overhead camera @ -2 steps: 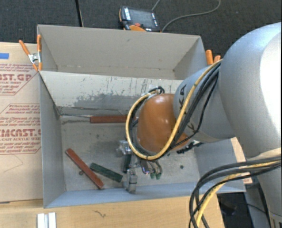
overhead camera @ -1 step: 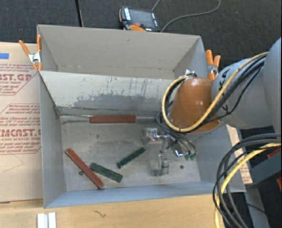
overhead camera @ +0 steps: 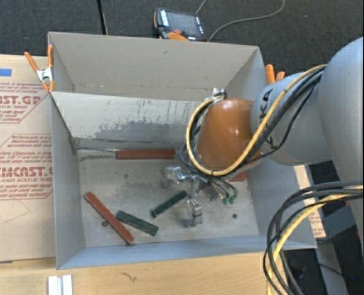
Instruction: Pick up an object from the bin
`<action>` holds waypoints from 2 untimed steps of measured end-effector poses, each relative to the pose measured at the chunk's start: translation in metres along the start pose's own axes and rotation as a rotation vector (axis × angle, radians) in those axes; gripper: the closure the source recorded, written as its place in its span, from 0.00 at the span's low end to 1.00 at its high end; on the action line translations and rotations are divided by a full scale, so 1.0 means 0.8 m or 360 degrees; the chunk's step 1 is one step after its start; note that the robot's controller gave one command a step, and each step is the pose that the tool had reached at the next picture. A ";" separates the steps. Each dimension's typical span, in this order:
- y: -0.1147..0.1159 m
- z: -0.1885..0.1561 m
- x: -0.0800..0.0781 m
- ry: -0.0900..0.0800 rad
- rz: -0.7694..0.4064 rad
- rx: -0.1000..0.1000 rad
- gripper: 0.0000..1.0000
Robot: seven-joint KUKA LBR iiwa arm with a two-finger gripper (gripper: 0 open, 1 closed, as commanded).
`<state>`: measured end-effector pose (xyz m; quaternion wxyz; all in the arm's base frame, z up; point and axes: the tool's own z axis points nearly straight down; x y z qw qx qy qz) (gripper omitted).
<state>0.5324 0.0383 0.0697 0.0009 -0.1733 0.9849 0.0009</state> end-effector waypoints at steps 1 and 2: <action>-0.002 0.000 0.001 0.0000 0.0005 0.0000 1.00; 0.042 -0.207 0.015 -0.0012 -0.0174 0.0005 1.00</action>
Offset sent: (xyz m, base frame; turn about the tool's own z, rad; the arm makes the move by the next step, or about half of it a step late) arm 0.0000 0.0000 0.0000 0.0000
